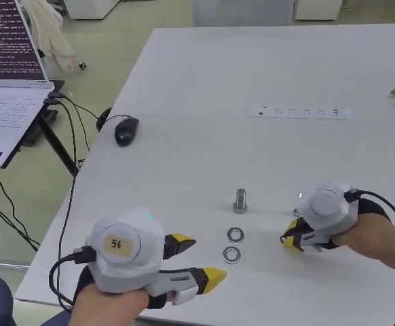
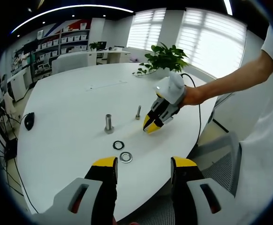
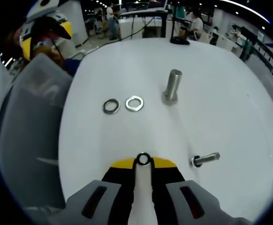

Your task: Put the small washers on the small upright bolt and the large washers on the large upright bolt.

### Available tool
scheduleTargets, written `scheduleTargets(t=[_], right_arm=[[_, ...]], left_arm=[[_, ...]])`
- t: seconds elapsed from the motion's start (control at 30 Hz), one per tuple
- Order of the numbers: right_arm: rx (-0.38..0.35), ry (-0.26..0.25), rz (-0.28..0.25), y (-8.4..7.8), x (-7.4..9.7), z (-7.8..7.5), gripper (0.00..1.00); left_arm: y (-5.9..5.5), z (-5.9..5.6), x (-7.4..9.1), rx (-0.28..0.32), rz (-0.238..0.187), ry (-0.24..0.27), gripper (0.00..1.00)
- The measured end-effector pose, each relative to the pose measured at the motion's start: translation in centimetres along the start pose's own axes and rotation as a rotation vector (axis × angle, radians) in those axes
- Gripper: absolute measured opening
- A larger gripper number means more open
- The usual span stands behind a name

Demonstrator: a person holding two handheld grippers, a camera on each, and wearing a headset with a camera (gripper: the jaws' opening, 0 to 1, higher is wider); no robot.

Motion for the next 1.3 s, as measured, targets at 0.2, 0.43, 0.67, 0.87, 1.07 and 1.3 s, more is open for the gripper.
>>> scheduleTargets(t=[0.2,0.43,0.67,0.87,1.07,1.3], right_arm=[[-0.035,-0.027,-0.002,-1.7,1.9,-0.7,0.13],[-0.075,-0.066,-0.003,-2.7,4.4,-2.5,0.13],[-0.040,-0.097,0.018,-2.4,6.7,-4.8,0.13],[0.004,-0.112,0.034,-0.7,8.6,-5.8,0.13],[0.084,-0.117,0.054,1.6,9.8,-6.7,0.13],[0.142,-0.109,0.070,3.8,10.1,-7.8,0.13]], left_arm=[[0.1,-0.1,-0.3,-0.002,0.000,-0.005,0.44],[0.3,-0.2,-0.7,-0.006,-0.002,-0.015,0.44],[0.3,-0.3,-0.8,-0.002,-0.006,-0.016,0.44],[0.0,-0.2,-0.6,0.004,-0.006,-0.011,0.44],[-0.2,-0.2,-0.4,0.011,-0.006,-0.005,0.44],[-0.2,-0.1,-0.2,0.016,-0.011,0.005,0.44]])
Point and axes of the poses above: the centre of the closed fingertips' face, and the gripper's own axes: x roughly backward along the fingers, z roughly to its left, y roughly out of its top, the point moved 5 cm from there along x, roughly backward along the fingers, and after that the axes turned 7 degrees about -x, right-handed, at the moved point
